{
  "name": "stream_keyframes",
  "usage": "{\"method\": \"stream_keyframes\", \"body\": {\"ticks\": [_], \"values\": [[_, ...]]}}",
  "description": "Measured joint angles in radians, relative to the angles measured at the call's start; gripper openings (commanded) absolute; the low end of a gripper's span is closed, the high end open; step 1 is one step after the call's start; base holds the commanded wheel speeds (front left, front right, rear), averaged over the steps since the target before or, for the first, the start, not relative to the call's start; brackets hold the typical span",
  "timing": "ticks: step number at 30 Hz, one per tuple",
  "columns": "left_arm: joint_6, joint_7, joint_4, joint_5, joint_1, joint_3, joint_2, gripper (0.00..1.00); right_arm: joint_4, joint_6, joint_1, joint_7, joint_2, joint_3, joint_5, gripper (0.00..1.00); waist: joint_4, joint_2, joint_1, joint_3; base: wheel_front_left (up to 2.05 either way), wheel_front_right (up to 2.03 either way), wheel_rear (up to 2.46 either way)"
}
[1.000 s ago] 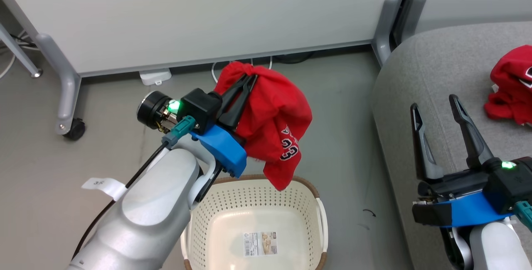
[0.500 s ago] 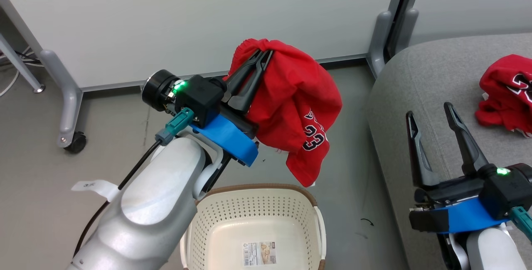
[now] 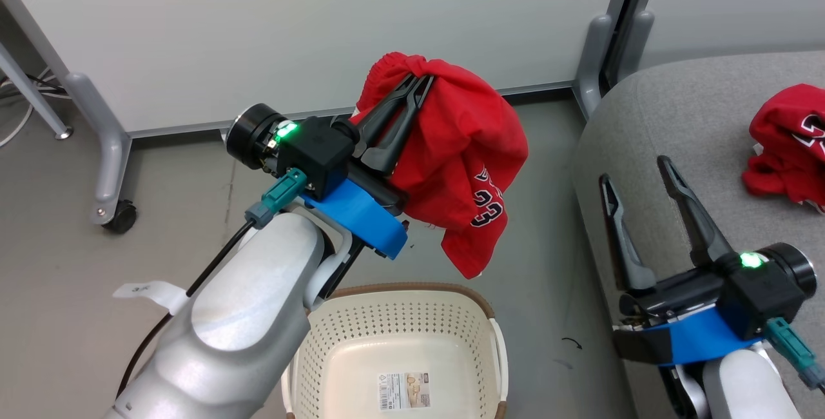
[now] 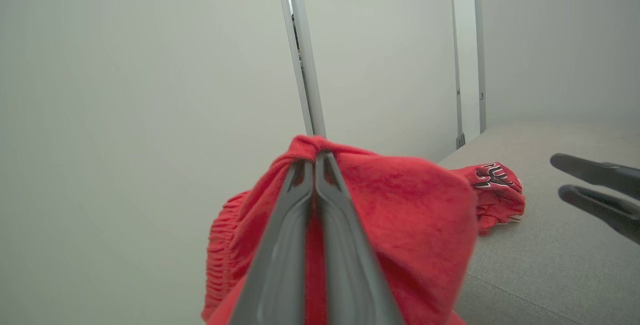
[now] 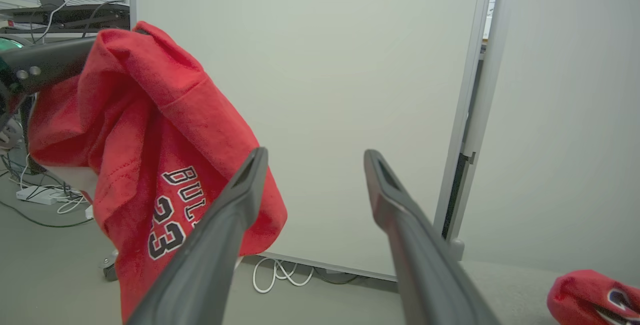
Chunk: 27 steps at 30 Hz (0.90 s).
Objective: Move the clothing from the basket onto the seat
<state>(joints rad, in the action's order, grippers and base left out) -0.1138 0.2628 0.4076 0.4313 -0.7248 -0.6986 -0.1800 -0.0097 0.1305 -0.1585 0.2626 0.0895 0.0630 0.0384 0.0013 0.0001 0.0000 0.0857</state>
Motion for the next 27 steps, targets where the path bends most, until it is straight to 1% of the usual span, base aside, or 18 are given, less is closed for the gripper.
{"method": "stream_keyframes", "body": {"ticks": [7,12,16,19,26,27], "values": [[0.0,0.0,-0.004,-0.002,-0.005,-0.006,0.005,0.0,0.039,0.0,-0.089,0.0,0.049,0.138,-0.004,1.0,0.006,0.0,0.0,0.003,0.0,0.0,0.0],[0.0,0.0,-0.006,-0.01,-0.013,-0.022,0.022,0.0,0.116,0.0,-0.18,0.0,0.082,0.232,-0.016,1.0,0.017,0.0,0.0,0.009,0.0,0.0,0.0],[-0.001,0.0,-0.01,-0.013,-0.019,-0.037,0.036,0.0,0.188,0.0,-0.253,0.0,0.103,0.288,-0.037,1.0,0.03,0.0,0.0001,0.016,0.0,0.0,0.0],[-0.002,0.0,-0.01,-0.017,-0.027,-0.056,0.049,0.0,0.23,0.0,-0.304,0.0,0.102,0.29,-0.048,1.0,0.042,0.0,0.0001,0.024,0.0,0.0,0.0],[-0.009,0.0,-0.009,-0.018,-0.04,-0.091,0.073,0.0,0.291,0.0,-0.369,0.0,0.072,0.292,-0.062,1.0,0.063,0.0,0.0001,0.038,0.0,0.0,0.0],[-0.01,0.0,-0.009,-0.018,-0.041,-0.092,0.076,0.0,0.309,0.0,-0.371,0.0,0.069,0.296,-0.057,0.34,0.065,0.0,0.0001,0.039,0.0,0.0,0.0]]}}
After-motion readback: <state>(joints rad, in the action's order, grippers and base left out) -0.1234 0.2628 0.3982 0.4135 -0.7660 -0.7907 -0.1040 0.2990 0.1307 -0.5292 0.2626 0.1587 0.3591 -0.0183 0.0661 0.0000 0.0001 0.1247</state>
